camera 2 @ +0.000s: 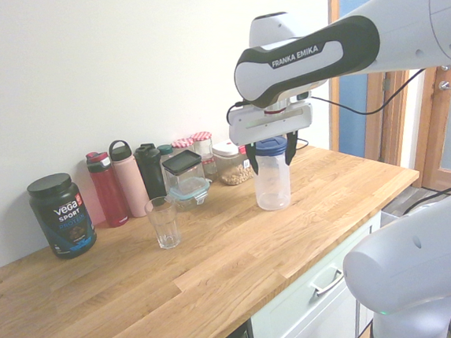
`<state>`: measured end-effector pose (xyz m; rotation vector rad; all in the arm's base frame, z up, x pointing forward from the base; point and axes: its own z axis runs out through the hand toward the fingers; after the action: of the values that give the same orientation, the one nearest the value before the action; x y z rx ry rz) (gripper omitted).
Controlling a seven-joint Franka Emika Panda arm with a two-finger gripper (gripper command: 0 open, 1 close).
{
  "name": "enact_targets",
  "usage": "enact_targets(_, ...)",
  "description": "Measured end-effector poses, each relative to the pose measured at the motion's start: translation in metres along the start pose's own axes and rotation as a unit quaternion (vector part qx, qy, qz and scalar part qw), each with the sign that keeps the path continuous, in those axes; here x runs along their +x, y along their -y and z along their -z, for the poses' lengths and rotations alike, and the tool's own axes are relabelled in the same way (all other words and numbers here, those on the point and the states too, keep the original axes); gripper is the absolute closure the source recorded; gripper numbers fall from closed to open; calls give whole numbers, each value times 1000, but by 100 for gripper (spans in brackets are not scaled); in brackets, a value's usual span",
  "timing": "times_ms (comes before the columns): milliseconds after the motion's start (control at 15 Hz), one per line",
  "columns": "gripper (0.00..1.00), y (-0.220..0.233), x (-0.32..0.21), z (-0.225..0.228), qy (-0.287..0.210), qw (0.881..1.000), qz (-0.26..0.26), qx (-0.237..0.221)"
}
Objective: Pour me some water
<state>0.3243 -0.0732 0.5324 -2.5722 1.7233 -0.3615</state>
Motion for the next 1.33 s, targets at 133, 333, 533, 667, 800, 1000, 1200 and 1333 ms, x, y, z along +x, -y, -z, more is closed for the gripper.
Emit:
enact_targets(133, 0, -11, 15, -3, 0, 1000, 0, 9)
enact_targets(333, 0, -14, 39, -17, -22, 999, 10, 40)
enact_targets(533, 0, -6, 60, -43, -31, 999, 9, 39)
enact_targets(667, 100, 3, 68, -58, -29, 999, 12, 36)
enact_targets(800, 100, 11, 75, -64, -29, 999, 14, 35)
enact_targets(1000, 100, 18, 82, -69, -28, 999, 13, 33)
enact_targets(1200, 100, 19, 87, -70, -27, 999, 10, 33)
enact_targets(1333, 100, 20, 88, -71, -26, 999, 10, 33)
